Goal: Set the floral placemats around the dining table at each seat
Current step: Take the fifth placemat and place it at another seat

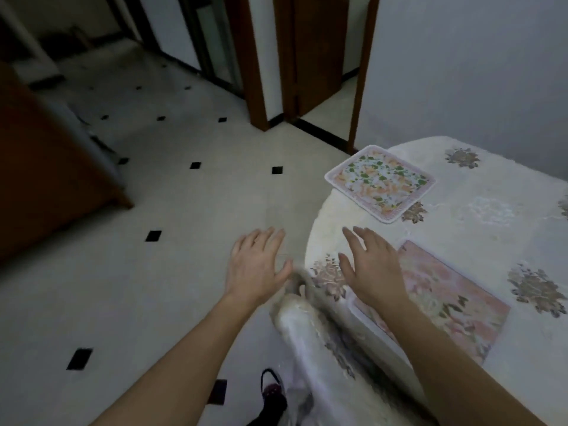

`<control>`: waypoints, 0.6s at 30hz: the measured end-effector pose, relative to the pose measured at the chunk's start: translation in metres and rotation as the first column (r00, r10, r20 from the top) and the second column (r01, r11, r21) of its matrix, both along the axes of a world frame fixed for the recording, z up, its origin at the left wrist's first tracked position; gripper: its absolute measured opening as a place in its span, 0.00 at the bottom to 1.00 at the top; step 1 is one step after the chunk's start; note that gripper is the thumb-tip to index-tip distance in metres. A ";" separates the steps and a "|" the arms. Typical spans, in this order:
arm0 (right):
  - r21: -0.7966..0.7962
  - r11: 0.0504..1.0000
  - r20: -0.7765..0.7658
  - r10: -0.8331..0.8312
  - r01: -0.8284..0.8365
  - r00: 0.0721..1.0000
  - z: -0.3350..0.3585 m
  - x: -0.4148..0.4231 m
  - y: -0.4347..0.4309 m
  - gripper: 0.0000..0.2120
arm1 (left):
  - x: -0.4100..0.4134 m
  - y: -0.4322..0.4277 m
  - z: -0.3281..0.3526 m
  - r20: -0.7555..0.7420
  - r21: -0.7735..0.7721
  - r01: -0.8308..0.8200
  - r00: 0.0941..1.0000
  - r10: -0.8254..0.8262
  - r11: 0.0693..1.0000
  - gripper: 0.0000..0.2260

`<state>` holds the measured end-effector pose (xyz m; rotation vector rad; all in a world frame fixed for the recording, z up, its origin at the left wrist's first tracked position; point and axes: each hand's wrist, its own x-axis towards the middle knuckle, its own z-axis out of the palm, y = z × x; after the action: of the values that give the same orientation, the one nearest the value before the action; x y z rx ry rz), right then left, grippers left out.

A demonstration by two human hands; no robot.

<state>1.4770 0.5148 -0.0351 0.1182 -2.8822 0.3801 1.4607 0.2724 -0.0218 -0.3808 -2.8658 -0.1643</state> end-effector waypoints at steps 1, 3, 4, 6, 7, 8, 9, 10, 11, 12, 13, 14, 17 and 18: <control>-0.009 0.999 -0.002 0.039 -0.039 0.999 0.000 -0.009 -0.015 0.26 | 0.003 -0.019 0.002 -0.005 -0.007 -0.049 0.999 0.049 0.999 0.27; -0.020 0.994 -0.015 0.109 -0.110 0.994 0.002 -0.024 -0.045 0.26 | 0.009 -0.054 0.006 -0.006 -0.016 -0.134 0.991 0.133 0.991 0.27; -0.025 0.990 -0.024 0.140 -0.141 0.990 0.002 -0.030 -0.059 0.26 | 0.011 -0.069 0.007 -0.003 -0.016 -0.168 0.986 0.168 0.986 0.27; -0.031 0.980 -0.040 0.197 -0.199 0.979 0.005 -0.043 -0.089 0.25 | 0.014 -0.097 0.006 0.008 -0.028 -0.229 0.973 0.229 0.973 0.27; -0.030 0.974 -0.046 0.224 -0.225 0.974 0.005 -0.049 -0.103 0.25 | 0.013 -0.110 0.006 0.010 -0.034 -0.251 0.968 0.251 0.967 0.27; -0.028 0.968 -0.049 0.248 -0.250 0.968 0.006 -0.055 -0.118 0.25 | 0.011 -0.122 0.004 0.010 -0.034 -0.268 0.963 0.268 0.963 0.27; -0.022 0.962 -0.052 0.270 -0.272 0.961 0.006 -0.062 -0.131 0.25 | 0.008 -0.133 0.003 0.008 -0.027 -0.280 0.960 0.281 0.960 0.27; -0.011 0.957 -0.058 0.290 -0.291 0.955 0.005 -0.069 -0.144 0.24 | 0.004 -0.144 0.001 0.005 -0.018 -0.289 0.957 0.289 0.957 0.27; 0.005 0.953 -0.059 0.304 -0.304 0.951 0.003 -0.077 -0.155 0.24 | -0.001 -0.155 -0.001 0.002 -0.008 -0.297 0.955 0.297 0.955 0.27; 0.021 0.951 -0.053 0.309 -0.309 0.949 0.000 -0.085 -0.167 0.24 | -0.008 -0.165 -0.003 0.002 -0.002 -0.304 0.953 0.304 0.953 0.27; 0.031 0.950 -0.042 0.312 -0.310 0.949 -0.002 -0.094 -0.179 0.24 | -0.016 -0.176 -0.005 0.003 -0.001 -0.305 0.952 0.305 0.952 0.27; 0.036 0.949 -0.025 0.315 -0.314 0.949 -0.004 -0.105 -0.191 0.24 | -0.026 -0.188 -0.009 0.011 -0.003 -0.302 0.953 0.302 0.953 0.27; 0.066 0.945 0.019 0.318 -0.319 0.948 -0.010 -0.135 -0.229 0.24 | -0.060 -0.227 -0.020 0.046 -0.009 -0.305 0.951 0.305 0.952 0.28; 0.076 0.945 0.029 0.316 -0.317 0.948 -0.012 -0.147 -0.242 0.25 | -0.074 -0.241 -0.023 0.059 -0.004 -0.307 0.950 0.306 0.952 0.28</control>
<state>1.3299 0.2727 -0.0468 0.6005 -2.8949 0.3219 1.3867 0.0317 -0.0445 0.0755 -2.9350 -0.1274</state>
